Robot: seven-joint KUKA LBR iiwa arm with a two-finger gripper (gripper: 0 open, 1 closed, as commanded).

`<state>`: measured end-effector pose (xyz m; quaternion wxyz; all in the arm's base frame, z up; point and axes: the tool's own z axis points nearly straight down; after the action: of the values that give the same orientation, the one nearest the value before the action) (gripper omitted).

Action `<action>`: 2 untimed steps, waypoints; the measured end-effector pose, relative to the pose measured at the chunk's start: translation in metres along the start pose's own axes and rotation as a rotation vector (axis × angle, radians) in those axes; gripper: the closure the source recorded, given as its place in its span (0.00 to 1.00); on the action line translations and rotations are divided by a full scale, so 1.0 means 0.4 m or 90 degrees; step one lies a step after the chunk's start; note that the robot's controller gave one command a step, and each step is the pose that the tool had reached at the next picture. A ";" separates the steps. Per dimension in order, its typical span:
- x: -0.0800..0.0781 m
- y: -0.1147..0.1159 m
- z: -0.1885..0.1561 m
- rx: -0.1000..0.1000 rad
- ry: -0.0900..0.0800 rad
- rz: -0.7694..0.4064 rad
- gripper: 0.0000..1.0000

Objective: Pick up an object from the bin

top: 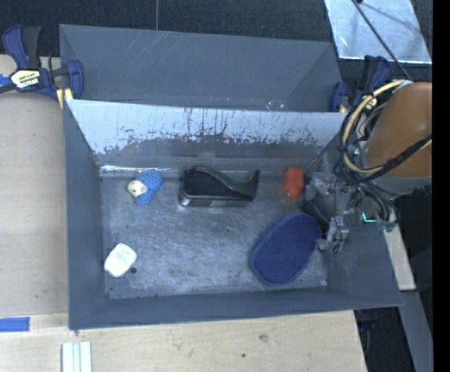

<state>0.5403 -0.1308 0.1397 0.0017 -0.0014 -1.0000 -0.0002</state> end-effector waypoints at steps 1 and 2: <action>0.007 0.020 0.172 0.002 -0.006 -0.296 0.00; 0.001 0.021 0.164 0.003 -0.010 -0.297 1.00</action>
Offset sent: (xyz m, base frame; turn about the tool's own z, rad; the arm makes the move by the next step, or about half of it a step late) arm -0.0049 0.0080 -0.0697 -0.4659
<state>0.5396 -0.1223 0.0741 -0.0062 0.2302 -0.9731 0.0018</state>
